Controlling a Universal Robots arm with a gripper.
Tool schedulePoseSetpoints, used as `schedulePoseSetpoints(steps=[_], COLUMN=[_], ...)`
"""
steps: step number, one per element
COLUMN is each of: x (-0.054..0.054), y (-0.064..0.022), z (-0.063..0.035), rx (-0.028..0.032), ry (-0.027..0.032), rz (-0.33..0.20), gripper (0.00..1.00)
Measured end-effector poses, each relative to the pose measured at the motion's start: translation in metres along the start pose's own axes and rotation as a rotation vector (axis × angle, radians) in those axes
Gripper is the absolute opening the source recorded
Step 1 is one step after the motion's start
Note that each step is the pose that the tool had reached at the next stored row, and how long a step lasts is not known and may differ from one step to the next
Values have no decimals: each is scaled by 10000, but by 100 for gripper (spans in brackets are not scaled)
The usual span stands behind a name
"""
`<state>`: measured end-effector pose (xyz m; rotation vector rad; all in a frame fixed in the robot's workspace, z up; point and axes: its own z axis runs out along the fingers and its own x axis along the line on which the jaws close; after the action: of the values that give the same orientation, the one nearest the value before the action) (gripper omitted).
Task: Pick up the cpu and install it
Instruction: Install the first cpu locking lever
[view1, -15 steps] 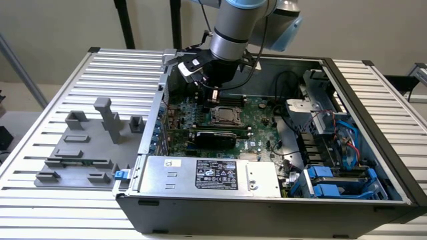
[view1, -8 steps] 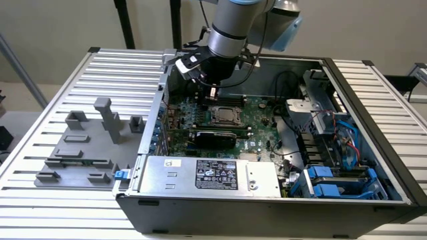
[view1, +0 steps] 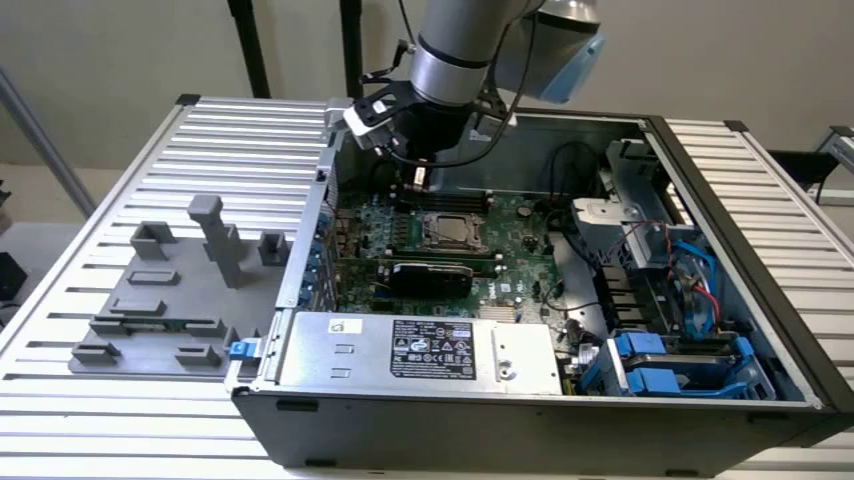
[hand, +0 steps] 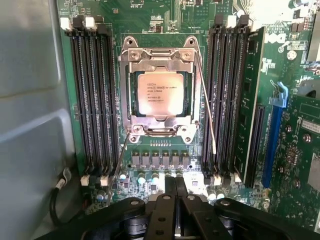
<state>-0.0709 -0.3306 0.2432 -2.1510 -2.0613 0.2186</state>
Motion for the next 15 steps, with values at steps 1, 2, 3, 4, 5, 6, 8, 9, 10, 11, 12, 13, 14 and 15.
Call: schedulePoseSetpoints(steps=[1, 2, 3, 4, 5, 6, 8, 9, 10, 11, 12, 13, 14, 15], x=[0, 0, 0, 0, 0, 0, 0, -1, -1, -1, -3, -4, -5, -6], y=[-2, -2, -2, -2, -2, -2, -6, -11, -20, -34, -59, -88, -119, -145], z=[0, 3, 5, 7, 9, 11, 13, 15, 17, 20, 25, 32, 39, 44], rx=[0, 1, 5, 8, 11, 14, 17, 17, 20, 25, 36, 49, 64, 81], ry=[20, 44, 70, 92, 116, 139, 179, 212, 253, 320, 425, 557, 735, 920], rz=[94, 196, 317, 427, 538, 649, 808, 857, 887, 897, 880, 853, 814, 774], gripper=[11, 11, 11, 11, 11, 11, 11, 11, 11, 11, 11, 11, 11, 11])
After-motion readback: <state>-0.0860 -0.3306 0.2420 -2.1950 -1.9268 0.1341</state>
